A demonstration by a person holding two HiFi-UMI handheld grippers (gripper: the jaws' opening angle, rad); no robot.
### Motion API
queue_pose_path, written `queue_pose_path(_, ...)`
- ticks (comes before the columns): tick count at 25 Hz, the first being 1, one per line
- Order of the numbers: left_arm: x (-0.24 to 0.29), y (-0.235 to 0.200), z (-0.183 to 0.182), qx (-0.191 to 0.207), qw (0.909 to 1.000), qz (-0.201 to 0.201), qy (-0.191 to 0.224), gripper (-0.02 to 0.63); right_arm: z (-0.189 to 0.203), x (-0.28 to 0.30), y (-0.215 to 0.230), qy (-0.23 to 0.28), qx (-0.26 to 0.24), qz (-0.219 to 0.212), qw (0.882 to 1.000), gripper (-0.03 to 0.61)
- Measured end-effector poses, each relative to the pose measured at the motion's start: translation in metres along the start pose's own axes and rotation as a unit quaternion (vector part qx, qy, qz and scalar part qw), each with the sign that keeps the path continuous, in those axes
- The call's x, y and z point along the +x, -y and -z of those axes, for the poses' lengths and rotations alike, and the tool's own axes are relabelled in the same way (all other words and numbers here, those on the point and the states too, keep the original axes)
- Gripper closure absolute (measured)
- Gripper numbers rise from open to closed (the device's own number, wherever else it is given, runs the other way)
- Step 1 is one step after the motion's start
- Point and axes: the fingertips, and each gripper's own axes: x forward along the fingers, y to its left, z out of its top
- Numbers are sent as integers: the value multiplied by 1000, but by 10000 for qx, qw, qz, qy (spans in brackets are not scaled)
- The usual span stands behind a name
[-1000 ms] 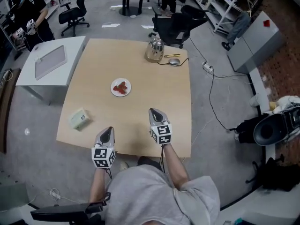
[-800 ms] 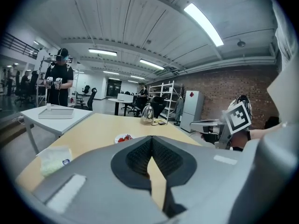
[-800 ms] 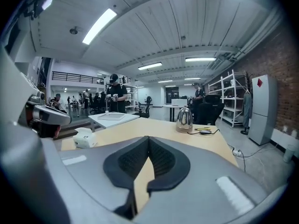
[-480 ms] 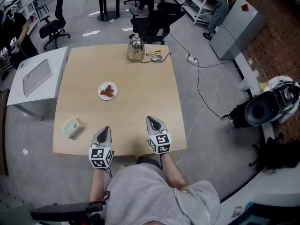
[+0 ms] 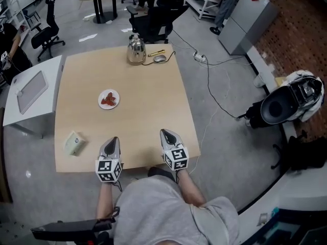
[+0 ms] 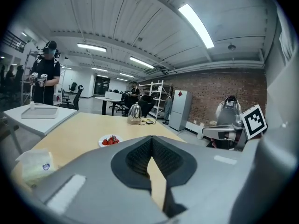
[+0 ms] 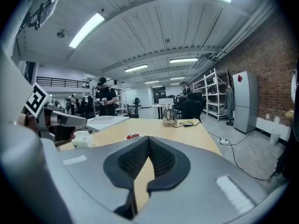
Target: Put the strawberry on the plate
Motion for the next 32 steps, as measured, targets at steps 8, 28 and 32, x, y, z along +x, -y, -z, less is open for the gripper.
queue_pose_path(8,7,1,7,18,9999,42,-103,594,8,2,-3,-71,108,-56,9999,571)
queue_pose_path(28,7,0,7,-51,10000,-48,-59,594,5,6,-4,-71,-46,-175,9998,572)
queue_pose_path(32,6,2,6,-84,9999,-77,-68,594,3,3,-3,-58,-25,-208,9998,572)
